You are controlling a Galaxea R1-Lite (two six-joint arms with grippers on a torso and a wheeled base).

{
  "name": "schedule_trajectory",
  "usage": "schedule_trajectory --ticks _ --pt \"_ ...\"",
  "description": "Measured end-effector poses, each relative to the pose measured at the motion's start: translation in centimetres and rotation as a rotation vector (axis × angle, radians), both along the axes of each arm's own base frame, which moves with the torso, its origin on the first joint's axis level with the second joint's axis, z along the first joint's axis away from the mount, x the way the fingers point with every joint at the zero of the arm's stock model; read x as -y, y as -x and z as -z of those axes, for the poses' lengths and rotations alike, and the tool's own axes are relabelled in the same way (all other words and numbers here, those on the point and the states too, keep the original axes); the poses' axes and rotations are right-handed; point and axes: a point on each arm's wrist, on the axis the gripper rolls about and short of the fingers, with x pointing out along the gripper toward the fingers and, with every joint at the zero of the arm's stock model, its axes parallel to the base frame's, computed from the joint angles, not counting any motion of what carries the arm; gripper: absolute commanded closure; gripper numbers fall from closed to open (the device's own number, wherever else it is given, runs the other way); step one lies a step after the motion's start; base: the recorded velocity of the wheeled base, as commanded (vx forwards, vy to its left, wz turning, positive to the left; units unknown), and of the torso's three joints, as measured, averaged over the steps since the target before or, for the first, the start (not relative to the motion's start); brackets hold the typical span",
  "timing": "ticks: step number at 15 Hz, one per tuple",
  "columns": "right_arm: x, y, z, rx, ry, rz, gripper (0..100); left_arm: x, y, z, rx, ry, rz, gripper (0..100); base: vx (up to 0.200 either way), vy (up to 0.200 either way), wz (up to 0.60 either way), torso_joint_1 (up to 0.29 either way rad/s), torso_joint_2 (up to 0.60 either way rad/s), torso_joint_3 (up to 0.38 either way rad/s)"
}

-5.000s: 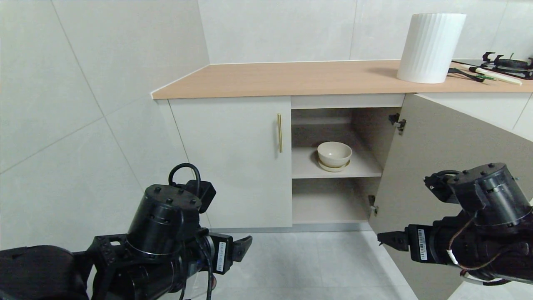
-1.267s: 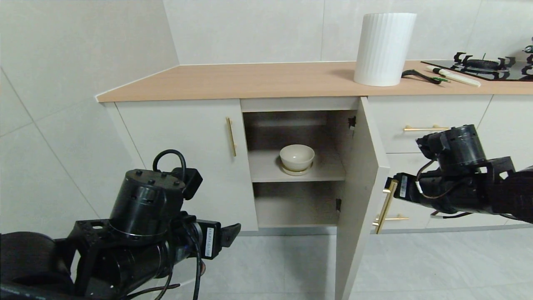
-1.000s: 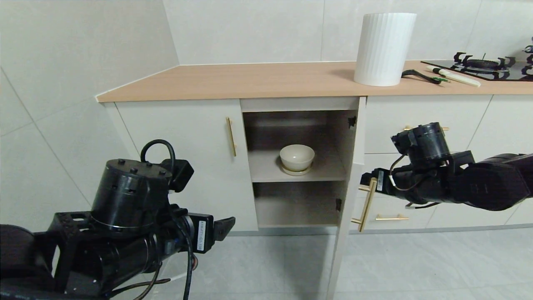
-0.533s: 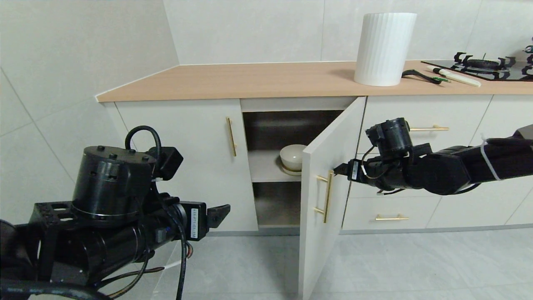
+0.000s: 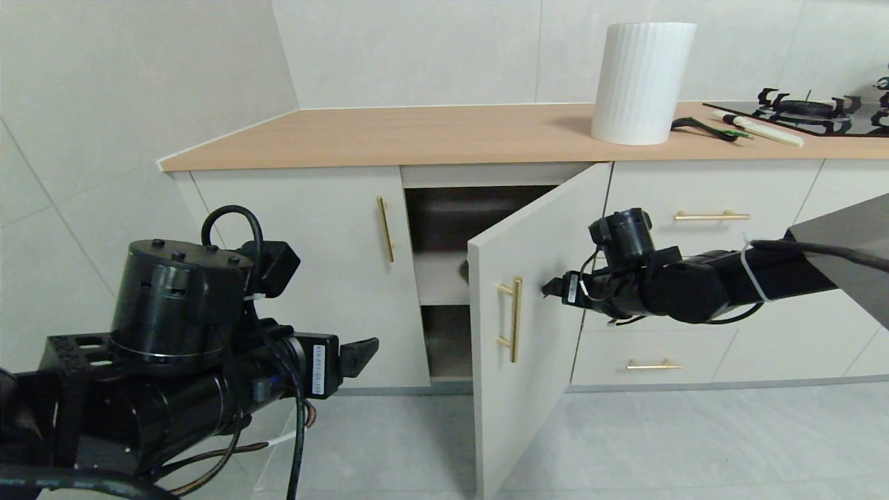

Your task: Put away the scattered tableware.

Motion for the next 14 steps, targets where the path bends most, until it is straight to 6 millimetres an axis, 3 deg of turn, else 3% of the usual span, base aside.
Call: schedule_trajectory --ticks 2,8,14 --pt "-0.2 -0.5 0.3 0.013 -0.007 0.001 0 -0.4 -0.1 -0.2 0.01 -0.001 -0.015 0 0.2 0.0 0.0 0.01 0.0 0.0" --pt "-1.2 -2.1 1.0 0.132 -0.124 0.033 0 -2.8 -0.7 -2.8 0.121 -0.019 -0.165 0 0.0 0.0 0.0 0.0 0.0 0.0" --pt "-1.8 -3.7 1.2 0.146 -0.228 0.12 0 -3.4 -0.5 -3.4 0.144 -0.01 -0.182 0 0.0 0.0 0.0 0.0 0.0 0.0"
